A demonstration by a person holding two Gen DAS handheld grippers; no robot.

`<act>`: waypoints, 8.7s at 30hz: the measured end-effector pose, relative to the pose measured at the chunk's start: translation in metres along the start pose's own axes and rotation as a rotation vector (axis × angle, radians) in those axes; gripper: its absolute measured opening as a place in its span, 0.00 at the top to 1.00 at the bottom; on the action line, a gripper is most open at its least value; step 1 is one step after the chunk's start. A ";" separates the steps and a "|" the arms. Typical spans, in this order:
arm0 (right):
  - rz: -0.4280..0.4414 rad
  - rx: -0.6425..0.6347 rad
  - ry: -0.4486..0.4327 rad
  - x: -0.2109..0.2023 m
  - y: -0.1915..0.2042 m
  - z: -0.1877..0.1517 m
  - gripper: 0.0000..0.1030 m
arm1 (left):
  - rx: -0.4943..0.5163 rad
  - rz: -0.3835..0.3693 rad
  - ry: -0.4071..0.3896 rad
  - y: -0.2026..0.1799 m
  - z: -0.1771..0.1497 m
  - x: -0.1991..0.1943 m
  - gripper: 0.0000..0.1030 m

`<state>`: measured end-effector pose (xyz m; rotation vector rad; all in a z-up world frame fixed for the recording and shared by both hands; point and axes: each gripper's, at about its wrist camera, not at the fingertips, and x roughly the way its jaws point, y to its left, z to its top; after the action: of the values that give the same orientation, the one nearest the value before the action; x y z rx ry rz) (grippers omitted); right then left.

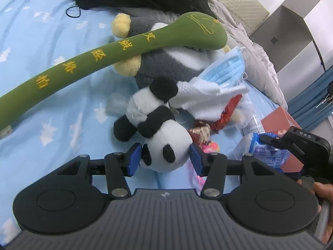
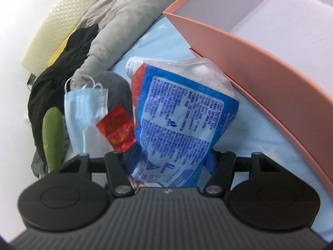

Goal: Organize soft objects
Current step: 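Carry panda plush with left tool while right tool carries snack bag to pink box, then open both tools to drop the panda and snack bag into the box, then withdraw both tools from the box back toward the remaining items, then grasp the white hair tie with left tool while right tool grasps the bird toy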

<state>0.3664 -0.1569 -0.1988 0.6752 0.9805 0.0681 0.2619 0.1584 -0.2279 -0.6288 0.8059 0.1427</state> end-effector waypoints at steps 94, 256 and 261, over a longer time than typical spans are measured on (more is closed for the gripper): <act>-0.264 -0.486 0.034 -0.161 -0.100 0.127 0.37 | 0.610 -0.246 0.226 -0.416 0.004 0.031 0.52; 0.158 -0.619 0.184 0.063 0.056 -0.060 0.60 | 0.227 0.036 0.059 -0.020 0.024 0.067 0.90; 0.145 -0.612 0.186 0.046 0.049 -0.064 0.60 | 0.213 0.036 0.051 -0.023 0.023 0.050 0.91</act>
<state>0.3537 -0.0702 -0.2298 0.1741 1.0173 0.5441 0.3185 0.1475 -0.2406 -0.4185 0.8685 0.0726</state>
